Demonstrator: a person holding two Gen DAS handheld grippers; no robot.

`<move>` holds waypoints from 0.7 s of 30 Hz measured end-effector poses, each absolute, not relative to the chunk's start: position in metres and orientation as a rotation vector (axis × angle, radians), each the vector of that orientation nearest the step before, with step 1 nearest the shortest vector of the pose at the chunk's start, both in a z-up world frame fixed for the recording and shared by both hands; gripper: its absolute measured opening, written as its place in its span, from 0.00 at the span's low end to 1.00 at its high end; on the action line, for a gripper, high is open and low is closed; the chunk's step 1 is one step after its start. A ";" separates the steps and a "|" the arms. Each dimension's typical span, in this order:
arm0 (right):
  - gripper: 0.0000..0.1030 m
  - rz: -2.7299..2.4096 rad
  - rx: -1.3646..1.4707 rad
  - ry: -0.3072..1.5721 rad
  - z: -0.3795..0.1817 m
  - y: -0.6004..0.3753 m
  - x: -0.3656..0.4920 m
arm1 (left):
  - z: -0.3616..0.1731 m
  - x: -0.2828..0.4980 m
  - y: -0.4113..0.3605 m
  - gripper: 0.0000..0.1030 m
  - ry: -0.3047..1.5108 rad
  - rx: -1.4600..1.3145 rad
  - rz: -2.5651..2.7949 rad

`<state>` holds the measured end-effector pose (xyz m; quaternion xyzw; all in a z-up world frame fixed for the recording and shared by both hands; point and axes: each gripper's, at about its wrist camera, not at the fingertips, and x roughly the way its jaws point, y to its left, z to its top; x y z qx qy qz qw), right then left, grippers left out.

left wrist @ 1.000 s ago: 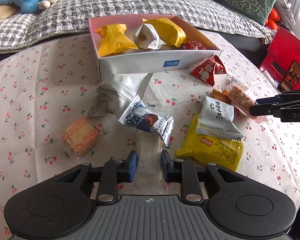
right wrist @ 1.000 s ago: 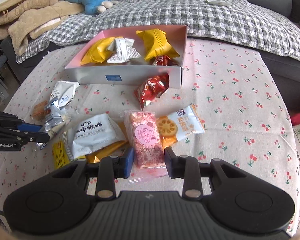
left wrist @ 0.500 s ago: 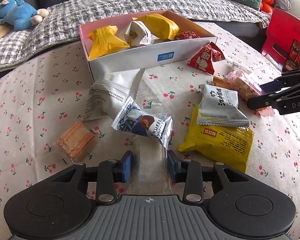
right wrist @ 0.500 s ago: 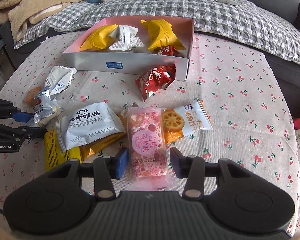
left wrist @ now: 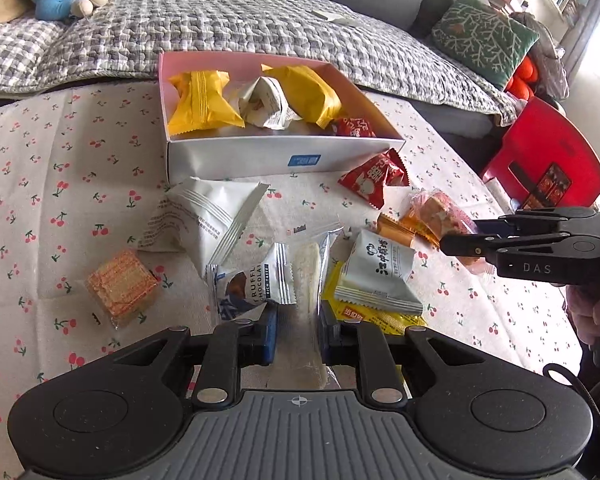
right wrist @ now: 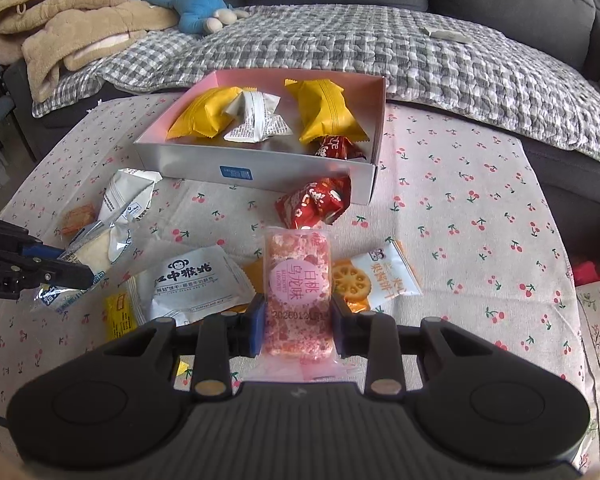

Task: Organize snacks
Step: 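Carry both held packets toward the pink box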

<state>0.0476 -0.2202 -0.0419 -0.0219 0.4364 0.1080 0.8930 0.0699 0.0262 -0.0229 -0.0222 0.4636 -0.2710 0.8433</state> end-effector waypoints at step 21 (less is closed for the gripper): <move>0.29 0.231 0.006 0.845 -0.020 -0.217 0.067 | 0.012 0.074 0.011 0.17 0.882 -0.042 -0.597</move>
